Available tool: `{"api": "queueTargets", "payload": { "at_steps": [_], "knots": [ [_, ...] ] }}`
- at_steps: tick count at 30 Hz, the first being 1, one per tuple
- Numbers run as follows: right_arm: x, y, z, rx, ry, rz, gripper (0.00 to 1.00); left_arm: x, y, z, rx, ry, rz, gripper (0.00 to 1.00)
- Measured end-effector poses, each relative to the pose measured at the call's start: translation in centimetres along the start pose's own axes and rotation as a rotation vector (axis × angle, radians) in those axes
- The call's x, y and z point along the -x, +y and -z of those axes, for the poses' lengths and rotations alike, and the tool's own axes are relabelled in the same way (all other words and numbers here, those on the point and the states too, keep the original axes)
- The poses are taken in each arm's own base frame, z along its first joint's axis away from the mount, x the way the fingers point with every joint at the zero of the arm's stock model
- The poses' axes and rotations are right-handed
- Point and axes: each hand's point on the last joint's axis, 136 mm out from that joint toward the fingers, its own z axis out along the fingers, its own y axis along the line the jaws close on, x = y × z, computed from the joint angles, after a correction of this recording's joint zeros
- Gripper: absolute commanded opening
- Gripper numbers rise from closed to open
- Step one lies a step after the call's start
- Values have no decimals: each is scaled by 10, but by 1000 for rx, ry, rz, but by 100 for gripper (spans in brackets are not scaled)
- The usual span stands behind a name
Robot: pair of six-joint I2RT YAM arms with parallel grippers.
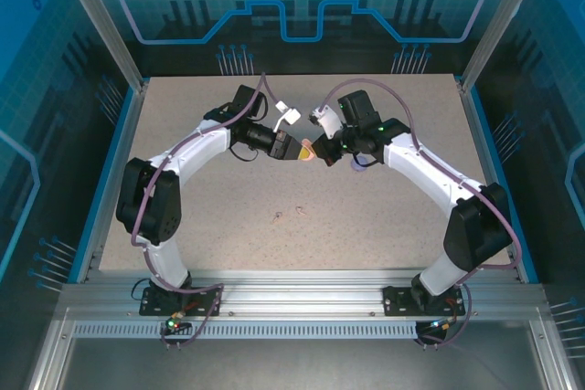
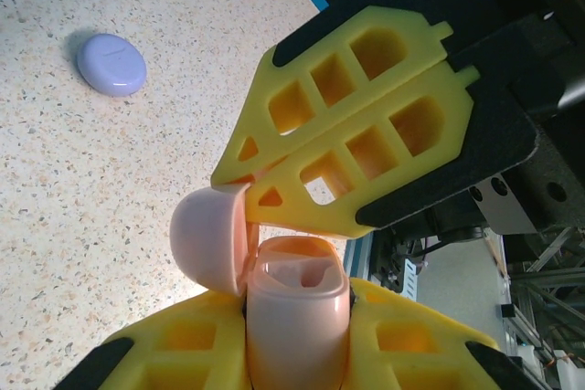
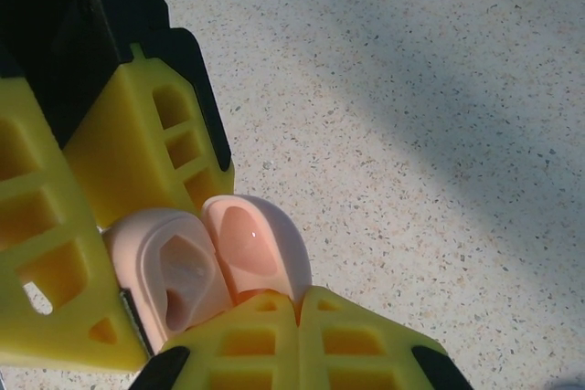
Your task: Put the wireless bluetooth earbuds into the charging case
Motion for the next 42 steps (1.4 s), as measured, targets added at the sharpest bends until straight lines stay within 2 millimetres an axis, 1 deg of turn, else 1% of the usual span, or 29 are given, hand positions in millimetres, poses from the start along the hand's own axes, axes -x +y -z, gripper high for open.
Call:
{"api": "queueTargets", "payload": {
  "at_steps": [5,6,8,10,13,16,19,21,24,26,28,31,35,37,40,42],
  "knots": [
    [1,-6,2,-26,-2,-12,28,2,0,0,0,-11,-20,0],
    [1,-8,2,-32,-3,-24,31,1,0,0,1,-16,-27,0],
    [1,-11,4,-33,-3,-42,34,1,-1,0,3,-26,-39,0],
    [2,-11,5,-23,-7,-53,35,0,-3,2,10,-38,-47,0],
    [5,-9,12,-8,-24,-71,40,1,-7,5,16,-62,-71,0],
    [14,-13,31,-25,-72,-95,46,-4,-11,9,22,-79,-68,0],
    [25,-17,58,-52,-141,-123,52,-10,-10,14,36,-107,-57,0],
    [30,-14,76,-61,-185,-140,55,-14,-7,20,52,-135,-45,0],
    [29,-7,91,-58,-218,-175,57,-17,-1,31,92,-188,-30,0],
    [25,-5,94,-54,-222,-213,60,-18,0,38,124,-229,-30,0],
    [17,-3,91,-47,-209,-264,60,-18,-1,44,156,-272,-43,0],
    [1,1,78,-42,-164,-347,60,-18,-6,55,208,-354,-73,0],
    [-26,20,56,-36,-76,-456,60,-17,-13,76,303,-494,-120,0],
    [-37,31,43,-42,-31,-511,60,-13,-17,88,342,-564,-141,0],
    [-55,50,15,-62,56,-593,59,-2,-28,109,397,-670,-177,0],
    [-70,62,-5,-91,128,-655,58,7,-37,122,425,-738,-207,0]
  ]
}}
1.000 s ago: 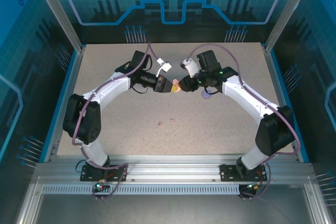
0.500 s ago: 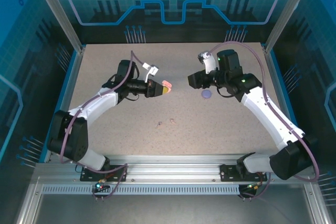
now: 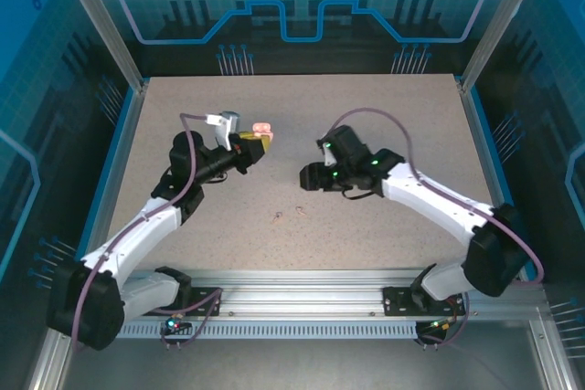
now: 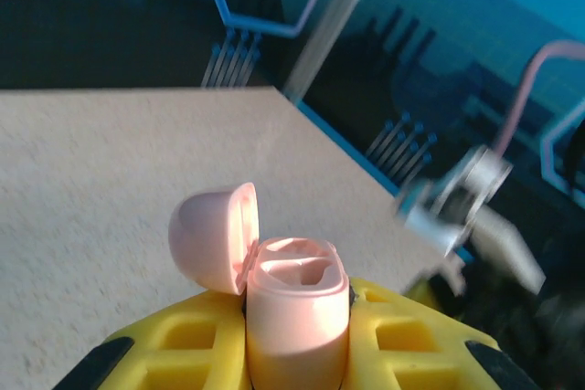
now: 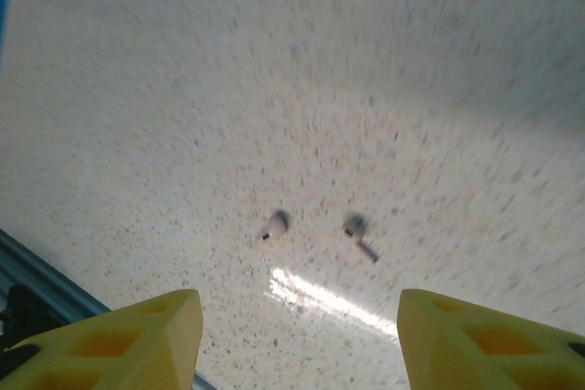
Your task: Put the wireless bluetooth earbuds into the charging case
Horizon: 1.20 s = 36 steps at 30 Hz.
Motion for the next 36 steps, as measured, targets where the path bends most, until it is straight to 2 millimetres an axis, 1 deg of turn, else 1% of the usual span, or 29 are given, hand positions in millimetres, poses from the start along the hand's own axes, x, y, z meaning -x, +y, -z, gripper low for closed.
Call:
{"api": "queueTargets", "payload": {
  "at_steps": [3,6,11,14,18,21,27,33,36],
  "knots": [
    [-26,-1,-28,-95,80,-89,56,23,-4,11,34,-93,-30,0],
    [-40,2,-49,-186,117,-171,55,38,-6,23,65,-159,-50,0],
    [-48,13,-74,-271,126,-300,51,55,-8,39,112,-236,-67,0],
    [-51,17,-86,-304,127,-369,49,60,-7,44,137,-262,-70,0],
    [-57,24,-102,-350,139,-434,48,62,-3,46,160,-272,-68,0],
    [-61,27,-112,-379,151,-460,45,63,-1,46,174,-279,-71,0],
    [-65,25,-126,-419,166,-494,43,64,0,47,181,-285,-71,0],
    [-68,22,-132,-443,177,-504,40,66,-2,49,180,-293,-76,0],
    [-67,24,-135,-445,177,-504,39,67,-3,50,180,-295,-78,0]
  ]
}}
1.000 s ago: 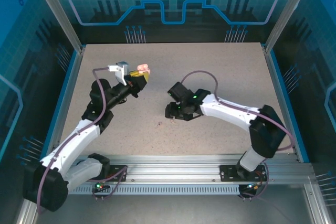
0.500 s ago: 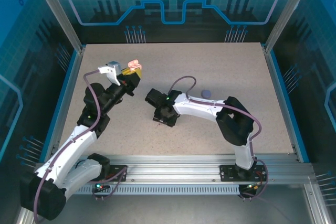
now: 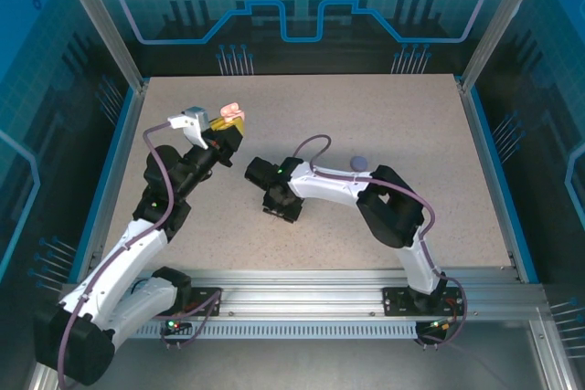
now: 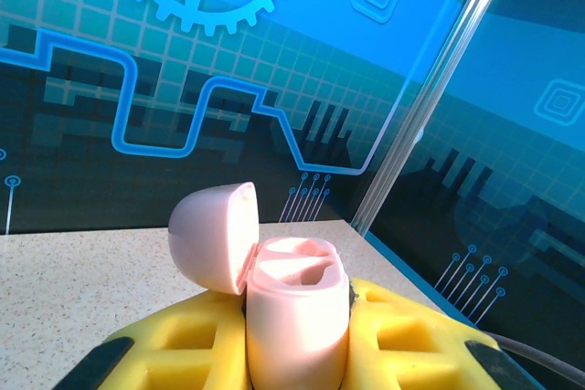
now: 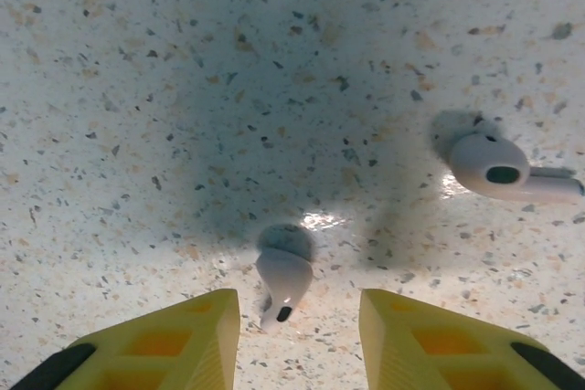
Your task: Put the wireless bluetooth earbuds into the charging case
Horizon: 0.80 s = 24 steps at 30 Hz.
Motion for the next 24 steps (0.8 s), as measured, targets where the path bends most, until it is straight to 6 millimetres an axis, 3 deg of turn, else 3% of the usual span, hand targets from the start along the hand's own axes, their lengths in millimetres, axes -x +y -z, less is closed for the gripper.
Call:
{"api": "queueTargets", "payload": {
  "at_steps": [24],
  "knots": [
    [1,6,-15,-53,10,2,33,-2,0,2,0,1,0,0]
  ]
}}
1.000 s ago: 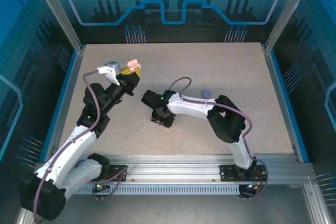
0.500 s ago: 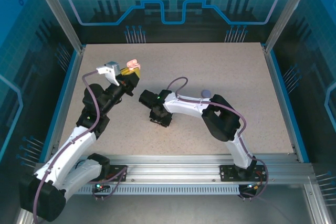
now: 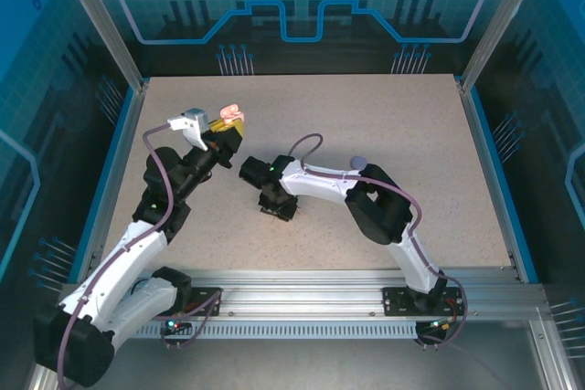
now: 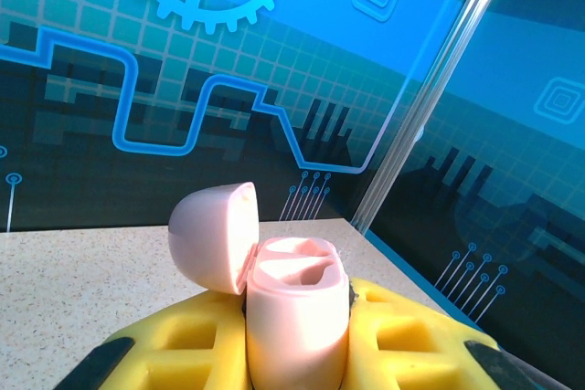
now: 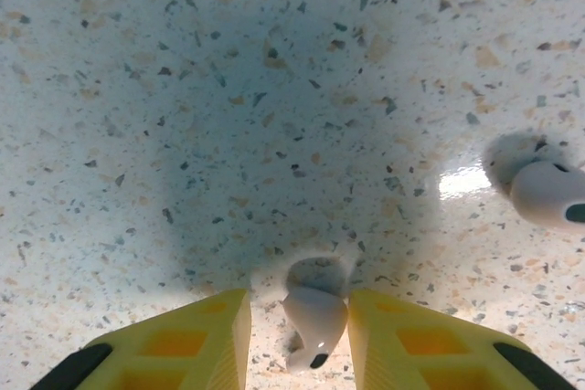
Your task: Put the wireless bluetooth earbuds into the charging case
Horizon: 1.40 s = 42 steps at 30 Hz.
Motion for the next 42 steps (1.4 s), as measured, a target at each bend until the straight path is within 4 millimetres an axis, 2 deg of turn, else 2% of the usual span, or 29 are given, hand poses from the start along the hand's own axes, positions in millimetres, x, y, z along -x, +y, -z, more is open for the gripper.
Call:
{"api": "queueTargets", "payload": {
  "at_steps": [10,42],
  "knots": [
    [2,-5,-2,-30,4,-6,30,5,-3,3,-6,-15,-7,0],
    [3,3,-3,-43,13,54,26,6,-3,4,-7,-17,-8,0]
  ]
}}
